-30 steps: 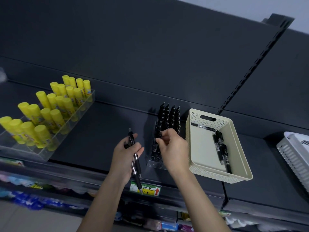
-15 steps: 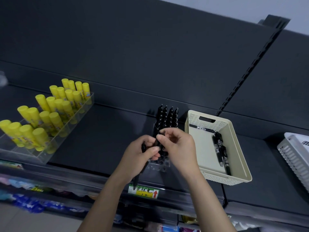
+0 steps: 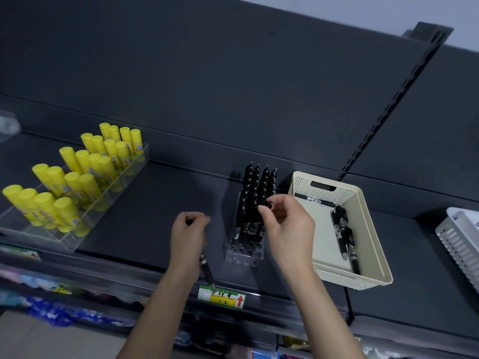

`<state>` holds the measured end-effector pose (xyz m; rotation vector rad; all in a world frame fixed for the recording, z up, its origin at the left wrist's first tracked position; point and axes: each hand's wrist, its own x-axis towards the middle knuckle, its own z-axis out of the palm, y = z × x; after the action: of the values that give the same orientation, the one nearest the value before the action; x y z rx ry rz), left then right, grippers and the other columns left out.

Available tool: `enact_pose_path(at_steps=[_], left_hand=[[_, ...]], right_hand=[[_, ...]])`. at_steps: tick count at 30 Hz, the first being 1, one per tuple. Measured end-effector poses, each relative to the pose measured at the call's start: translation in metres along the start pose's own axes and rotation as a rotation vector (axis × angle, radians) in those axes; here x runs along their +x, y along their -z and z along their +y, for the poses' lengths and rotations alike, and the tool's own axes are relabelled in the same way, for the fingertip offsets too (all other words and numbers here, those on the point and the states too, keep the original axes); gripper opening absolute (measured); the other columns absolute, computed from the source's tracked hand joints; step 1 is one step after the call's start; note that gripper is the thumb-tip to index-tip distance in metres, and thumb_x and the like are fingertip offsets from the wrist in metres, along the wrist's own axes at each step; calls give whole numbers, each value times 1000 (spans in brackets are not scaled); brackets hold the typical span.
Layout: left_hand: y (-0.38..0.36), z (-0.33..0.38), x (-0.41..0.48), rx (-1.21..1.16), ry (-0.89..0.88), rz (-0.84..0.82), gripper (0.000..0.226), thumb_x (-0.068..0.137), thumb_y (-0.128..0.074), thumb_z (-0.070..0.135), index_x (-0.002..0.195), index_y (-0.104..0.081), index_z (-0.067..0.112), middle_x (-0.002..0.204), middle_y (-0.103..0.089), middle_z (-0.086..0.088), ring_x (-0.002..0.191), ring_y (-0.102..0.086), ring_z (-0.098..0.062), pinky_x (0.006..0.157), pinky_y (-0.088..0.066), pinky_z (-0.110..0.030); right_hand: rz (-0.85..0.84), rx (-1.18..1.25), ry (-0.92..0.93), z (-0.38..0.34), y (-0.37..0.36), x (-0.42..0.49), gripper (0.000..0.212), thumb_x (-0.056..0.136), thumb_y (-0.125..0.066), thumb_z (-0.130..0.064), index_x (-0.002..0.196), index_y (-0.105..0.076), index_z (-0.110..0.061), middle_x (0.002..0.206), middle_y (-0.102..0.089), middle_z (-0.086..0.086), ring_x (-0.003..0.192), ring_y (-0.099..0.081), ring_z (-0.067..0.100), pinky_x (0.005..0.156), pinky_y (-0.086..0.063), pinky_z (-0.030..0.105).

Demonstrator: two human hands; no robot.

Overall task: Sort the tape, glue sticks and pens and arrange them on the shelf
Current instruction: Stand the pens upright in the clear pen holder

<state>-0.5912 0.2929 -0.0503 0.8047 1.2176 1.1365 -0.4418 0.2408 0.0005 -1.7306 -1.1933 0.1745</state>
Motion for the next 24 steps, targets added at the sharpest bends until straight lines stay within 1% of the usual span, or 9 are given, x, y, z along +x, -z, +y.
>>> enact_pose_path(at_steps=[2, 4, 5, 8, 11, 14, 16, 20, 24], left_hand=[[0, -1, 0, -28, 46, -16, 21, 80, -48, -4, 86, -52, 15, 64, -45, 1, 57, -39, -13, 55, -34, -29], [1, -1, 1, -16, 60, -30, 28, 77, -44, -8, 88, -53, 16, 76, -47, -2, 66, -40, -17, 63, -34, -33], [2, -1, 1, 11, 55, -45, 29, 79, -44, -9, 88, -54, 16, 81, -48, -3, 70, -42, -18, 66, -35, -35], [6, -2, 1, 107, 16, -115, 30, 85, -49, -8, 89, -62, 19, 89, -53, -2, 79, -49, -19, 73, -40, -36], [8, -3, -3, 182, -63, -127, 29, 86, -59, -3, 92, -67, 25, 90, -58, 3, 82, -54, -14, 78, -46, -33], [10, -2, -5, 169, -113, -104, 29, 81, -69, -1, 93, -69, 26, 86, -61, 1, 81, -59, -14, 78, -51, -32], [9, 0, -5, 151, -121, -82, 28, 79, -72, -1, 93, -67, 23, 88, -66, 1, 83, -63, -13, 77, -54, -31], [8, 5, -8, 105, -157, -80, 25, 77, -75, 1, 91, -67, 20, 91, -72, 0, 87, -68, -11, 70, -52, -21], [5, 16, -16, 68, -245, -206, 25, 75, -75, 0, 87, -70, 21, 88, -74, 3, 83, -69, -7, 68, -51, -14]], right_hand=[[6, -23, 18, 0, -1, 0, 11, 82, -71, -19, 89, -63, -19, 80, -64, -6, 72, -58, 5, 65, -40, 6], [-6, -50, 34, 1, -2, 1, 11, 82, -71, -18, 89, -63, -19, 81, -64, -6, 72, -58, 6, 65, -40, 5], [-24, -70, 46, 2, -3, 0, 11, 83, -71, -18, 90, -63, -18, 82, -64, -4, 73, -59, 8, 66, -42, 7], [-115, -145, 82, 6, -10, -4, 11, 84, -70, -16, 93, -64, -12, 85, -65, 2, 75, -60, 16, 71, -50, 28], [-145, -184, 99, 11, -16, -11, 12, 86, -68, -18, 96, -64, -13, 89, -64, 1, 77, -59, 14, 71, -52, 31], [-135, -177, 107, 13, -20, -11, 14, 86, -68, -19, 98, -64, -13, 90, -65, 1, 77, -60, 14, 71, -52, 29], [-148, -147, 64, 13, -20, -10, 18, 85, -69, -21, 101, -63, -15, 90, -65, -2, 79, -61, 12, 72, -52, 27], [-133, -37, -26, 14, -13, -14, 22, 83, -70, -29, 99, -61, -18, 80, -62, -11, 75, -59, 3, 67, -45, 10], [-84, 101, -61, 11, -2, -15, 9, 83, -70, -30, 83, -64, -23, 72, -64, -10, 68, -57, 4, 64, -45, 14]])
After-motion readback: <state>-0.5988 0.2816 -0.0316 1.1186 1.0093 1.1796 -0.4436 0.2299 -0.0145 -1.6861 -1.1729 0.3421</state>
